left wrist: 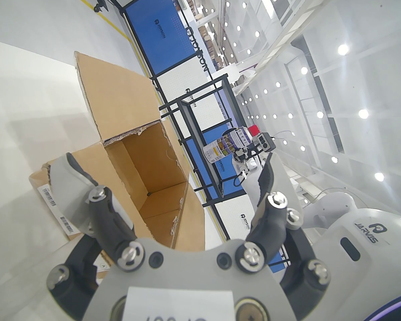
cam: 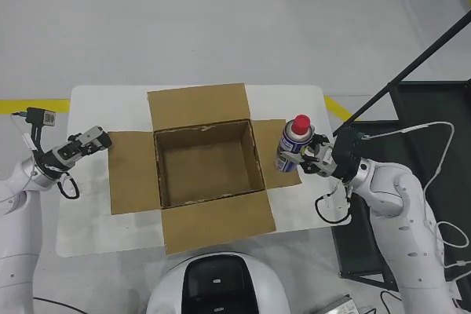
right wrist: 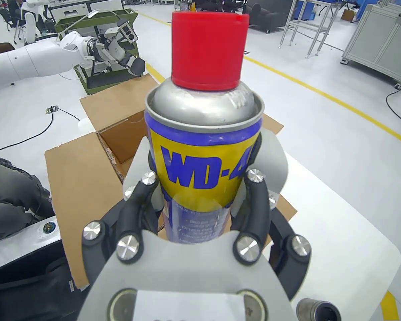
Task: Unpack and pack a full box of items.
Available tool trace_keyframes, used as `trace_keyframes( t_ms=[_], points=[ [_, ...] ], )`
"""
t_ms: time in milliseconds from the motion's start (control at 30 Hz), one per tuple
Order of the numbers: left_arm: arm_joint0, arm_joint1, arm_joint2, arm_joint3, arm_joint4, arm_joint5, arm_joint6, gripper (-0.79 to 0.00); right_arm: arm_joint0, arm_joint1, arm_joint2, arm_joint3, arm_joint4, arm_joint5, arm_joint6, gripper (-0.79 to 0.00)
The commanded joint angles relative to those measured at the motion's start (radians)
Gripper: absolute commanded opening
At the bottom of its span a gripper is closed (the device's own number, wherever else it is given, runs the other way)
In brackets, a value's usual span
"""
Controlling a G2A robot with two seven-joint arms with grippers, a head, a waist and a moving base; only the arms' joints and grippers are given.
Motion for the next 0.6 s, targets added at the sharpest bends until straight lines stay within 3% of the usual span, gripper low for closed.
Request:
trace_keyframes(
  t_ms=[0,167,267,467,567],
  points=[
    [0.000,0.000,0.000,0.000,0.000,0.000,0.000,0.000,0.000,0.000,0.000,0.000,0.000,0.000,0.000,-0.785],
    [0.000,0.000,0.000,0.000,0.000,0.000,0.000,0.000,-0.004,-0.001,0.000,0.003,0.007,0.016,-0.008,-0.785],
    [0.000,0.000,0.000,0.000,0.000,0.000,0.000,0.000,-0.040,0.001,0.043,0.035,0.015,0.043,-0.072,-0.785],
    [0.000,0.000,0.000,0.000,0.000,0.000,0.000,0.000,-0.180,-0.007,0.160,0.120,-0.062,0.042,-0.398,-0.785],
    [0.000,0.000,0.000,0.000,0.000,0.000,0.000,0.000,-0.245,-0.016,0.183,0.170,-0.161,0.109,-0.572,-0.785]
  ],
)
